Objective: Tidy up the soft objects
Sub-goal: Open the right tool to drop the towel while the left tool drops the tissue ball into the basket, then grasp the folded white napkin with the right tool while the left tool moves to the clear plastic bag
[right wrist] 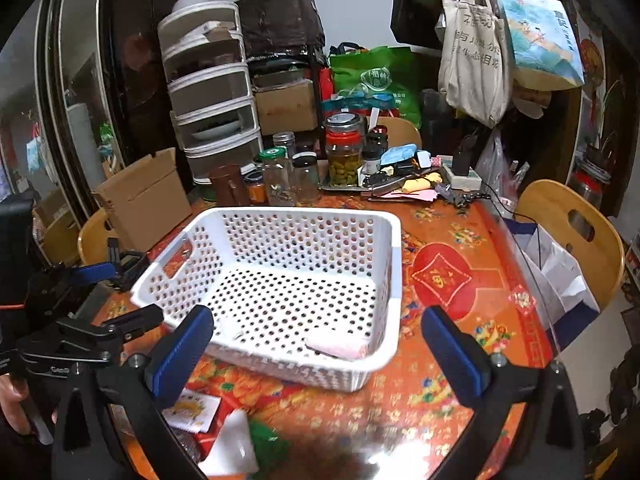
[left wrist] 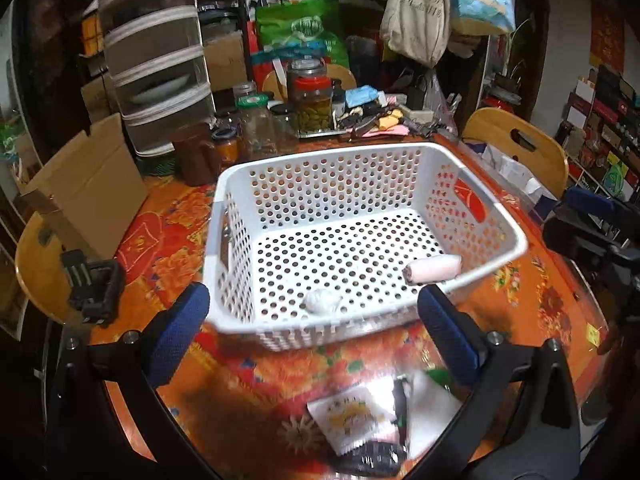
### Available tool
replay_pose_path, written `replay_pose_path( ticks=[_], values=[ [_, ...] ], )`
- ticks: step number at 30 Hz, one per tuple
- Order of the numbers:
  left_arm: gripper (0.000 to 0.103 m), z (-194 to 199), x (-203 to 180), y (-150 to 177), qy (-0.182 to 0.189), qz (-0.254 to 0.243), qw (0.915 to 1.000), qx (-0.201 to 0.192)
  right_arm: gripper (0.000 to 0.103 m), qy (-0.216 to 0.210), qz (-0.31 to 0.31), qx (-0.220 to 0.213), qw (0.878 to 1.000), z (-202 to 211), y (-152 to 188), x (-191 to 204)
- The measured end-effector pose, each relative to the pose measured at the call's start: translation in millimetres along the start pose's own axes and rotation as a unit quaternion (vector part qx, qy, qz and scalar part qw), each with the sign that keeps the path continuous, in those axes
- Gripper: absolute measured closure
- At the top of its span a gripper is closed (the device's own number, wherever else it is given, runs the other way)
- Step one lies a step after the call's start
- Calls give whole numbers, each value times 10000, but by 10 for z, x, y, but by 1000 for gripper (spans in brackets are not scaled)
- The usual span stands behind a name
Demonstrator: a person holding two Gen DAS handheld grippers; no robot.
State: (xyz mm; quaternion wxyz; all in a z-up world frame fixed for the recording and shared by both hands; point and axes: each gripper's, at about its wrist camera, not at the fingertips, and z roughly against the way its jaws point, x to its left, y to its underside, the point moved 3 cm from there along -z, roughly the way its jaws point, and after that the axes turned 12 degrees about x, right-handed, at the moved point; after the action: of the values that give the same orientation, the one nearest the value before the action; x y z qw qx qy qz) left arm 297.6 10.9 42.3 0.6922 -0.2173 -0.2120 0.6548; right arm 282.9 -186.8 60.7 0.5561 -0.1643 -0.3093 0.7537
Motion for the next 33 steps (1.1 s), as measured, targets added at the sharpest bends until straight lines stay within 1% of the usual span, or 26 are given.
replay_pose_path(
  ticks=[2, 5, 6, 10, 13, 15, 17, 19, 21, 24, 25, 26, 30, 32, 33],
  values=[
    [0, 164, 33, 145, 100, 84, 9998, -128, 0, -18, -26, -78, 10000, 95, 118, 8],
    [0, 405, 77, 417, 181, 148, 9992, -325, 0, 94, -44, -177, 9998, 256, 329, 53],
    [0, 462, 97, 500, 172, 166, 9990, -376, 0, 154, -53, -207, 9997, 314, 422, 78],
    [0, 646, 127, 912, 54, 177, 9981, -596, 0, 83, 11, -327, 9994, 461, 776, 187],
    [0, 676, 100, 1272, 10, 132, 9980, -620, 0, -22, -100, -431, 9990, 522, 1094, 243],
    [0, 630, 89, 1494, 41, 124, 9983, -577, 0, -171, -172, -388, 9990, 482, 1301, 288],
    [0, 541, 80, 1701, 83, 149, 9987, -476, 0, -245, -165, -224, 9993, 374, 1491, 349],
    [0, 387, 41, 1907, 208, 102, 9993, -286, 0, -283, -197, -93, 9994, 262, 1660, 396],
    [0, 218, -4, 2046, 285, -23, 9995, -92, 0, -334, -160, 57, 9993, 132, 1766, 445],
    [0, -40, -65, 2212, 406, -186, 9987, 242, 8, -369, -108, 295, 9988, -84, 1837, 492],
    [0, -91, -75, 2257, 405, -208, 9986, 281, 13, -380, -100, 320, 9987, -136, 1842, 504],
    [0, -134, -85, 2290, 398, -234, 9985, 304, 16, -378, -95, 333, 9987, -191, 1836, 512],
    [0, -252, -103, 2309, 455, -208, 9981, 360, 22, -430, 19, 401, 9983, -354, 1808, 590],
    [0, -290, -92, 2303, 473, -166, 9980, 378, 32, -417, 144, 463, 9980, -428, 1782, 667],
    [0, -305, -84, 2289, 470, -153, 9980, 386, 33, -425, 203, 513, 9976, -475, 1768, 711]
  ],
)
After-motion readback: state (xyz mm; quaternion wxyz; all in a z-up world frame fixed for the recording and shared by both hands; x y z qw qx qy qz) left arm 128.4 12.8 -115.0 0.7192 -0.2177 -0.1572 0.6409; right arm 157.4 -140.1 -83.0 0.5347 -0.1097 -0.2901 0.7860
